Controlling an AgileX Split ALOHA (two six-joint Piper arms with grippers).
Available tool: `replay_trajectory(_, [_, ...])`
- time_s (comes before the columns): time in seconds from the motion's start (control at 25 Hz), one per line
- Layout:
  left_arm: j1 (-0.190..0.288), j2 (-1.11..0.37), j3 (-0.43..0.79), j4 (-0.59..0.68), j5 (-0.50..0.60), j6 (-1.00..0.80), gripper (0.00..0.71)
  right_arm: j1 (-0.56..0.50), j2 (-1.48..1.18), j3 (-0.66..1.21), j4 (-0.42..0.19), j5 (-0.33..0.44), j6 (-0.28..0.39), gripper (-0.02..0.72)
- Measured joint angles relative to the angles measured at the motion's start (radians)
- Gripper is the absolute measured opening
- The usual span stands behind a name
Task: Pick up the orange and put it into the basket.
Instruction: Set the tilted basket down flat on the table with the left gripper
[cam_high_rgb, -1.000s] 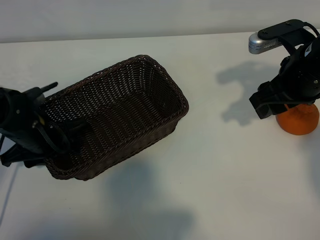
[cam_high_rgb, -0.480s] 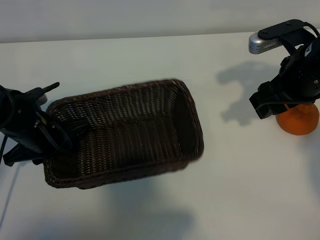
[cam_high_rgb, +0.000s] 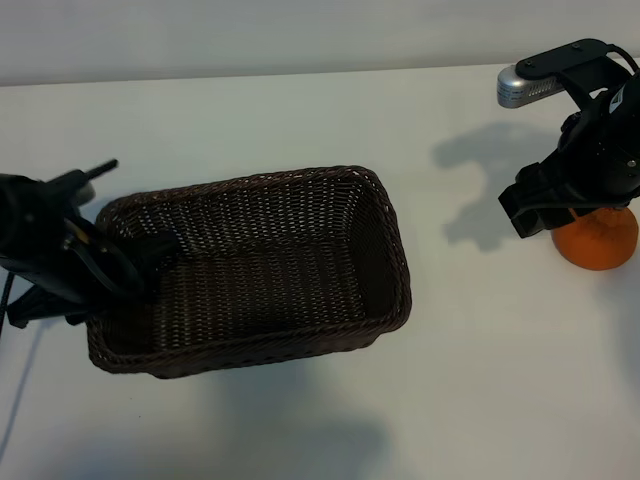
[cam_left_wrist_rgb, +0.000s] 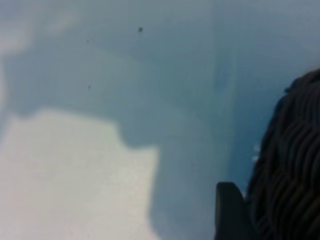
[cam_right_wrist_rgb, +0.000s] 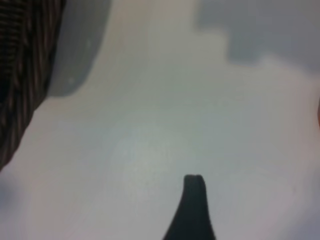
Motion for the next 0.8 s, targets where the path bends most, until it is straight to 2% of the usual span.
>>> replay_trajectory(0.12, [0.055,-0.061,0.0,-0.081,0.002,0.091,0.387,0.0,0.0,0.0,0.0,0.0,0.0,0.572])
replay_trajectory(0.16, [0.074,-0.083,0.0,-0.115,0.005,0.132,0.334,0.0,0.0,0.0,0.0,0.0,0.0,0.571])
replay_trajectory(0.48, [0.215,-0.18,0.001,-0.42,0.047,0.502,0.334,0.0,0.0,0.0,0.0,-0.001,0.0,0.569])
replay_trajectory(0.64, [0.24,-0.191,0.001,-0.617,0.053,0.671,0.334,0.0,0.0,0.0,0.0,-0.001,0.0,0.567])
replay_trajectory(0.8, [0.24,-0.191,0.001,-0.793,0.049,0.81,0.334,0.0,0.0,0.0,0.0,-0.001,0.0,0.567])
